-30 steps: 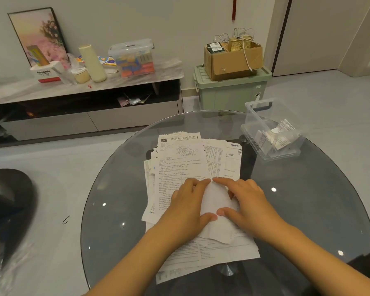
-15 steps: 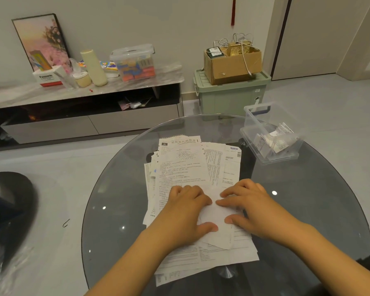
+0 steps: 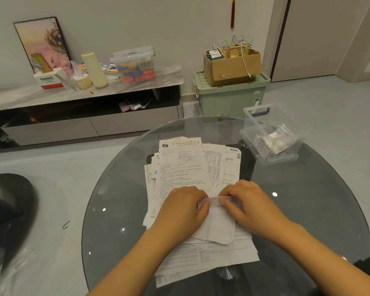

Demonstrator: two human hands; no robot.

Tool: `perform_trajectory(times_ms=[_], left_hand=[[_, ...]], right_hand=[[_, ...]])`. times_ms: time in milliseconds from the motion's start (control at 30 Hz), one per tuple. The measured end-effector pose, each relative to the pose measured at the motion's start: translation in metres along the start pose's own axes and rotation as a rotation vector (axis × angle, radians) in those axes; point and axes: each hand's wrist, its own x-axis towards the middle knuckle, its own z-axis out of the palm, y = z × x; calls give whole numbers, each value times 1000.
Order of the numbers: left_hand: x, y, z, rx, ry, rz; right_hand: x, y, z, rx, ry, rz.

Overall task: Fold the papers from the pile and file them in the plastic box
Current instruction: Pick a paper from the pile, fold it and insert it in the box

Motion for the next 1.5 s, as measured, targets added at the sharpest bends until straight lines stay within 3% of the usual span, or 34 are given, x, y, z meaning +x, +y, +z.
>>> perform_trajectory(times_ms=[133, 367, 601, 767, 867, 1068, 1234, 1501], left_hand=[[3, -2, 6, -85, 10, -99], [3, -8, 13, -108, 27, -104], [5, -13, 11, -22, -2, -52], [3, -14, 5, 89, -15, 36], [3, -12, 3, 114, 34, 72], [4, -6, 3, 29, 106, 46], [8, 17, -9, -264, 162, -74], [41, 43, -31, -338, 123, -130]], right_hand=[[5, -1, 7, 99, 73, 100], [8, -2, 13, 85, 100, 91], [11, 2, 8, -31, -12, 110], [9, 0, 3, -131, -86, -10], [8, -1, 2, -137, -50, -74], [6, -6, -5, -160, 153, -157], [0, -9, -24, -99, 252, -121], [0, -6, -67, -60, 215, -17]])
